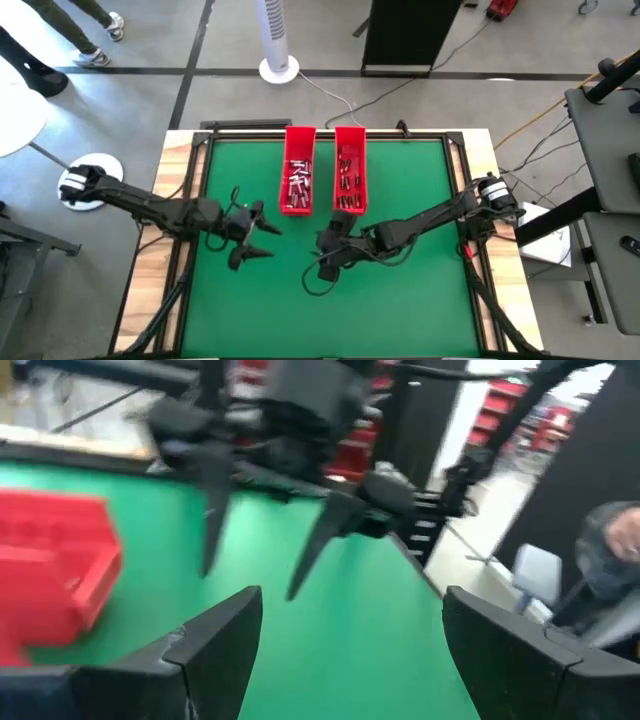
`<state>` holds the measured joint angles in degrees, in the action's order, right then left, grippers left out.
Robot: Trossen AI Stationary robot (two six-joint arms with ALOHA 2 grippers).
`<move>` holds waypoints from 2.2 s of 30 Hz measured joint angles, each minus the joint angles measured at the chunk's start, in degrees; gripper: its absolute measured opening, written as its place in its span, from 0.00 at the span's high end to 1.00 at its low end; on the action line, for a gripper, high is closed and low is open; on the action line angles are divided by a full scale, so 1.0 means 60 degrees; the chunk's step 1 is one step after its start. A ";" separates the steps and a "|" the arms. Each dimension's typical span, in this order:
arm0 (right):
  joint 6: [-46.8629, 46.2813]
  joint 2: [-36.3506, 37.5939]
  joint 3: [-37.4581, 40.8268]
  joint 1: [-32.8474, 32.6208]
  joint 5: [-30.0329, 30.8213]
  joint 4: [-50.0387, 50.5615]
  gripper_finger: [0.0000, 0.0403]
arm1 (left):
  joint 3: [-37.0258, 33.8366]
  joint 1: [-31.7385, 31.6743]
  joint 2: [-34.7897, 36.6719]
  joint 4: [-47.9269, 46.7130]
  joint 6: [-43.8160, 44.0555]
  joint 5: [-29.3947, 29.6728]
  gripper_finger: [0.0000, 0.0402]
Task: Sort batteries
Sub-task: Return to Home Position
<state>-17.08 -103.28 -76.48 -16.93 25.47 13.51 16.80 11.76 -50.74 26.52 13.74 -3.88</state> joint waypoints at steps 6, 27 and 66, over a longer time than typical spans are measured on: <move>0.1378 -0.0004 -0.0191 0.0014 -0.0001 -0.0627 0.38 | 0.0271 0.0515 0.0270 0.0271 -0.0695 -0.0166 0.29; 0.4729 0.1983 -0.0507 0.1689 -0.1306 -0.0604 0.46 | 0.2685 0.0508 0.0442 -0.2559 -0.2508 -0.0920 0.29; 0.3765 1.1292 0.9674 0.1886 -0.0743 -0.6104 0.47 | -0.0138 0.0432 0.3717 -0.0417 -0.2723 0.0311 0.29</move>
<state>5.51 -35.53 -18.44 -5.61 21.02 -23.12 15.97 14.35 -28.44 24.01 -2.60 -2.02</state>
